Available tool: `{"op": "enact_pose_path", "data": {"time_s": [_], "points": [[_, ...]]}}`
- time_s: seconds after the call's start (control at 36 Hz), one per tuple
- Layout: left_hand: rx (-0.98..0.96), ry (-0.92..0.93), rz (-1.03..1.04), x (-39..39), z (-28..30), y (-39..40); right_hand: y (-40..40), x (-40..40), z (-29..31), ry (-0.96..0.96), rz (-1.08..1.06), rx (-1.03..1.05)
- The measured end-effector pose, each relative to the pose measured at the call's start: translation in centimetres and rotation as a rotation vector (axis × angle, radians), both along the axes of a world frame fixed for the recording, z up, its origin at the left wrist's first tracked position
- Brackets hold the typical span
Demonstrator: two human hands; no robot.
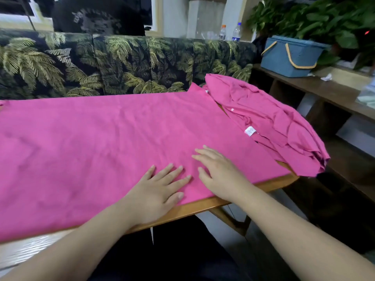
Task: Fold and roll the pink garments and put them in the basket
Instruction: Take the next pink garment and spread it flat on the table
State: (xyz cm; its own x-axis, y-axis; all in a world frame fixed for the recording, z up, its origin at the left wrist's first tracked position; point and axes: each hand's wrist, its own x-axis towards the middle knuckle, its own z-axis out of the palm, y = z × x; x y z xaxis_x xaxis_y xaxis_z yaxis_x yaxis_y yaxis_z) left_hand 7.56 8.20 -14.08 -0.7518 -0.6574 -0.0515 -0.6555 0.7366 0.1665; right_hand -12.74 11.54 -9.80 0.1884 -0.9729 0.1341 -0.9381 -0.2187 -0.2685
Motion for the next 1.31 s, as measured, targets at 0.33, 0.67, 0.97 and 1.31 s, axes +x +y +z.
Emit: {"op": "enact_pose_path", "data": {"time_s": [0.33, 0.67, 0.97, 1.31], "points": [[0.253, 0.216, 0.051, 9.5, 1.3, 0.8, -2.1, 4.5, -2.8, 0.119, 0.275, 0.17], [0.413, 0.379, 0.118, 13.0, 1.2, 3.4, -6.4, 13.3, -1.2, 0.047, 0.433, 0.135], [-0.005, -0.023, 0.516, 20.6, -0.1, 2.8, -5.9, 14.4, -2.8, 0.24, 0.538, 0.195], [0.043, 0.347, 0.483, 25.0, 0.1, 5.9, -3.0, 18.1, -2.0, 0.098, 0.897, 0.159]]}}
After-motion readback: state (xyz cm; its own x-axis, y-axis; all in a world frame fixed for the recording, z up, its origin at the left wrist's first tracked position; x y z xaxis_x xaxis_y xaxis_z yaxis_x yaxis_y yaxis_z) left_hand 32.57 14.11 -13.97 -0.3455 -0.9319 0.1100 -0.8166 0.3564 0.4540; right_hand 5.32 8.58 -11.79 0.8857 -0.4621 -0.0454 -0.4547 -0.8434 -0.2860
